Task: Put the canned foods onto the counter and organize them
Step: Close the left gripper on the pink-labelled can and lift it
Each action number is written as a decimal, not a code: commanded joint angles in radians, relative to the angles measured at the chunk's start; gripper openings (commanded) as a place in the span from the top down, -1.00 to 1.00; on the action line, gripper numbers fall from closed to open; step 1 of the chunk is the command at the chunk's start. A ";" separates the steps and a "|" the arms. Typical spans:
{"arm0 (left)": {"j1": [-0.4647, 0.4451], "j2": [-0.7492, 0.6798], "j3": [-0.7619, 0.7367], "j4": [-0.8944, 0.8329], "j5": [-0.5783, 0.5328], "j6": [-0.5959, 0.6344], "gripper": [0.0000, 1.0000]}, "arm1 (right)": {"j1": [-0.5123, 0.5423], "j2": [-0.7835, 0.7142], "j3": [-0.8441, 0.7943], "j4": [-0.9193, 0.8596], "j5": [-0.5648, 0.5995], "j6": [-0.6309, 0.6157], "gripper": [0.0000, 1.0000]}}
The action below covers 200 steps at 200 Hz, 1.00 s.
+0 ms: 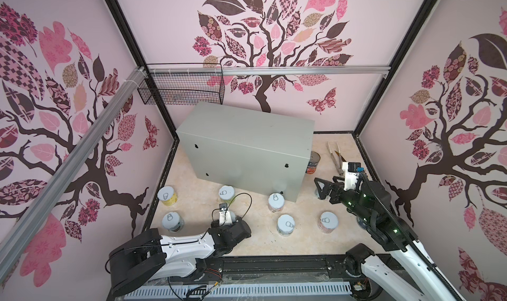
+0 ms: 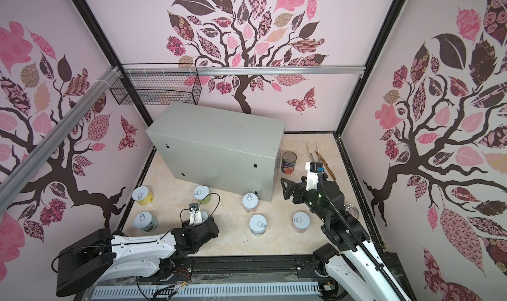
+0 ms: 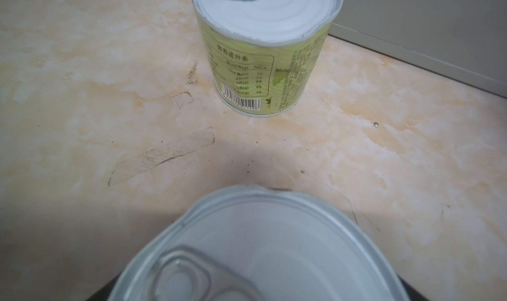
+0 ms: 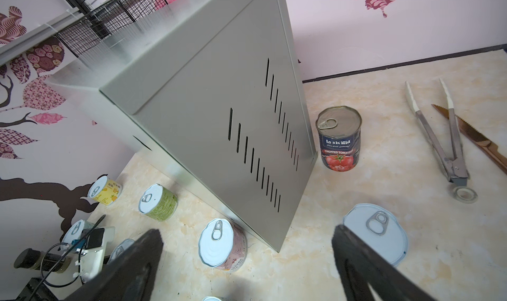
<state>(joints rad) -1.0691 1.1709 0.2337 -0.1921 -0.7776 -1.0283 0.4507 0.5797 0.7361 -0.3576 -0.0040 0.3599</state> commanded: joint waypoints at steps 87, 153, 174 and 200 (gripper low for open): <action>-0.080 -0.148 0.053 -0.124 -0.064 0.060 -0.21 | 0.006 -0.016 0.065 -0.023 -0.032 0.026 -0.99; -0.096 -0.322 0.121 -0.239 -0.014 0.165 -0.18 | 0.006 -0.032 0.042 -0.045 -0.041 0.029 -1.00; -0.097 -0.404 0.173 -0.323 -0.001 0.203 -0.18 | 0.006 -0.039 0.040 -0.056 -0.024 0.017 -0.99; -0.097 -0.493 0.276 -0.416 -0.021 0.299 -0.15 | 0.006 -0.041 0.040 -0.062 -0.021 0.010 -0.99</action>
<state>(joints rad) -1.1614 0.7506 0.3737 -0.5278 -0.7570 -0.8375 0.4507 0.5484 0.7643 -0.3923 -0.0376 0.3820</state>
